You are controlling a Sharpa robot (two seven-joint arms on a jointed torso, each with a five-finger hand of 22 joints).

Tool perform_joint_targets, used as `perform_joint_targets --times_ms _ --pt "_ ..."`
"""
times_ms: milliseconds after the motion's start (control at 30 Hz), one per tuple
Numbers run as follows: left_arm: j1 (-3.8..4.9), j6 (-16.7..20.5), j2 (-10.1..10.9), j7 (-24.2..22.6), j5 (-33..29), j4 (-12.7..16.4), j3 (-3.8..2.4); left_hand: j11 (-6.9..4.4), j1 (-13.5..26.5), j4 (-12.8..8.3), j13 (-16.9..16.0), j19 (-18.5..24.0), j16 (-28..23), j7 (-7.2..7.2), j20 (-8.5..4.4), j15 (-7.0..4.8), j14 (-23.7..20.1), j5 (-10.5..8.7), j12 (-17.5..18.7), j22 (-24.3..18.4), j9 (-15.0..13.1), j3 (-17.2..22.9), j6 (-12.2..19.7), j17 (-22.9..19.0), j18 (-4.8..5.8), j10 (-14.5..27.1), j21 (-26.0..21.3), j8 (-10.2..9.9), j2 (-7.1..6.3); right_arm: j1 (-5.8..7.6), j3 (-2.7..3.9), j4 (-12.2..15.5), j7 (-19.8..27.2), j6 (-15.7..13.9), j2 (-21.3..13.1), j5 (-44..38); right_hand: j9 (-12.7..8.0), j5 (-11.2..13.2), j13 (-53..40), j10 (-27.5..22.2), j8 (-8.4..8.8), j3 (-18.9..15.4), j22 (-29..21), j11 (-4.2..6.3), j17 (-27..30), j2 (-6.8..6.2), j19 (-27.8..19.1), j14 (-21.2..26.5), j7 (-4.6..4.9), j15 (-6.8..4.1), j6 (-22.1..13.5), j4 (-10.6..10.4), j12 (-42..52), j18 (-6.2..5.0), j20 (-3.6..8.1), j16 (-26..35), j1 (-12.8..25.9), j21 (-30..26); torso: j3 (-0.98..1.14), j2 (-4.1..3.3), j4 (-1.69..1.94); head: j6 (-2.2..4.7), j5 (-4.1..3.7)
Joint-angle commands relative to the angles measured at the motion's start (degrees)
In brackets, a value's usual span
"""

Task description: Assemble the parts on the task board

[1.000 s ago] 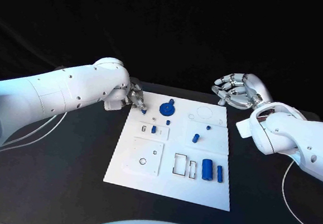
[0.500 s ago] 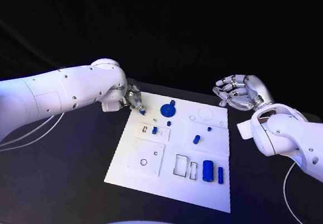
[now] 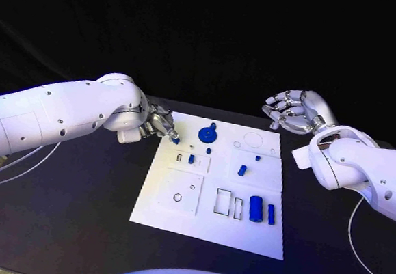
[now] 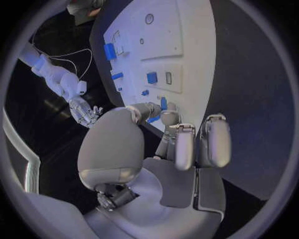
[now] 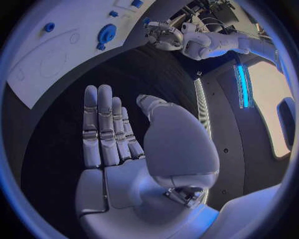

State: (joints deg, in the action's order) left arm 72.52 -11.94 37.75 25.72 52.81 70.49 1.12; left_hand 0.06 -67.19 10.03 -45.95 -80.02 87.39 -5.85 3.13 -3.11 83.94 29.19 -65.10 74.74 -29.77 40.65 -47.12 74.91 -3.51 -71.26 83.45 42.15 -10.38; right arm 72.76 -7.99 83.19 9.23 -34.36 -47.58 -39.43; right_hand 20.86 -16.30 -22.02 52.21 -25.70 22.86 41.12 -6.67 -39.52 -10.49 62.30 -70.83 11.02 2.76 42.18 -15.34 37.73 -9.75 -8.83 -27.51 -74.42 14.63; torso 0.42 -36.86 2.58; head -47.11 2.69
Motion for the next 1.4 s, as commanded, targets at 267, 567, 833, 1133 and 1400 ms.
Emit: perform_joint_targets --times_ms 267,567,833,1133,1400 --pt "-1.13 5.7 1.9 -0.3 0.5 5.0 0.1 -0.5 2.4 -11.3 -2.2 -0.8 0.7 1.69 -0.58 -0.75 5.0 3.53 -1.6 1.3 -2.9 10.6 -2.3 11.0 0.16 -1.9 0.8 1.5 -0.11 -0.08 0.01 0.1 0.3 0.7 -0.2 -0.2 -0.1 -0.4 0.1 -0.1 -0.37 -0.3 -0.1 -0.17 0.0 0.27 0.5 -0.5 0.29 -0.05 -0.4 0.1 0.2 -0.65 -0.03 0.2 0.1 -0.2 -0.08 0.13 0.31 -0.19 0.11" --pt "-2.49 6.0 1.5 0.2 4.2 6.5 0.28 -0.8 3.9 -11.4 -2.6 -1.1 1.2 2.05 -0.79 -0.96 5.3 3.81 -2.0 1.8 -3.0 10.6 -2.8 11.9 0.28 -2.7 1.0 2.3 0.08 -0.12 0.0 0.2 0.2 0.7 -0.2 -0.2 -0.1 -0.5 0.2 -0.1 -0.45 -0.4 -0.2 -0.16 -0.1 0.22 0.6 -0.6 0.28 -0.06 -0.4 0.1 0.3 -0.65 -0.02 0.3 0.1 -0.3 -0.03 0.03 0.16 -0.33 0.24" --pt "-3.15 5.8 0.3 1.2 7.6 6.2 0.77 -0.95 4.5 -11.3 -3.2 -1.3 1.3 2.23 -0.87 -1.06 5.3 3.62 -2.4 2.0 -3.1 10.3 -2.9 12.2 0.34 -3.3 1.1 2.6 0.36 -0.14 0.0 0.2 0.3 0.8 -0.2 -0.2 -0.1 -0.5 0.2 -0.1 -0.45 -0.4 -0.2 -0.16 -0.1 0.22 0.6 -0.6 0.28 -0.06 -0.4 0.1 0.3 -0.65 -0.02 0.3 0.1 -0.3 0.02 -0.02 0.12 -0.46 0.29" --pt "-3.3 5.1 -0.5 2.3 9.8 5.6 0.99 -1.03 4.7 -11.2 -3.4 -1.4 1.5 2.32 -0.91 -1.1 5.4 3.56 -2.5 2.2 -3.1 10.2 -3.0 12.5 0.39 -3.5 1.2 2.8 0.51 -0.16 0.0 0.2 0.3 0.8 -0.2 -0.2 -0.1 -0.5 0.2 -0.1 -0.45 -0.4 -0.2 -0.16 -0.1 0.22 0.6 -0.6 0.28 -0.06 -0.4 0.1 0.3 -0.65 -0.02 0.3 0.1 -0.3 0.0 0.01 0.24 -0.58 0.29" --pt "-3.32 4.2 -0.9 2.9 11.2 5.1 1.01 -1.06 4.8 -11.2 -3.3 -1.5 1.6 2.38 -0.92 -1.13 5.5 3.54 -2.5 2.4 -3.1 10.1 -3.0 12.7 0.42 -3.6 1.2 2.9 0.6 -0.18 0.0 0.1 0.3 0.8 -0.1 -0.1 -0.1 -0.6 0.3 0.0 -0.53 -0.4 -0.3 -0.15 -0.2 0.21 0.6 -0.7 0.27 -0.08 -0.4 0.1 0.3 -0.65 0.0 0.4 0.2 -0.4 -0.01 0.01 0.21 -0.67 0.26"
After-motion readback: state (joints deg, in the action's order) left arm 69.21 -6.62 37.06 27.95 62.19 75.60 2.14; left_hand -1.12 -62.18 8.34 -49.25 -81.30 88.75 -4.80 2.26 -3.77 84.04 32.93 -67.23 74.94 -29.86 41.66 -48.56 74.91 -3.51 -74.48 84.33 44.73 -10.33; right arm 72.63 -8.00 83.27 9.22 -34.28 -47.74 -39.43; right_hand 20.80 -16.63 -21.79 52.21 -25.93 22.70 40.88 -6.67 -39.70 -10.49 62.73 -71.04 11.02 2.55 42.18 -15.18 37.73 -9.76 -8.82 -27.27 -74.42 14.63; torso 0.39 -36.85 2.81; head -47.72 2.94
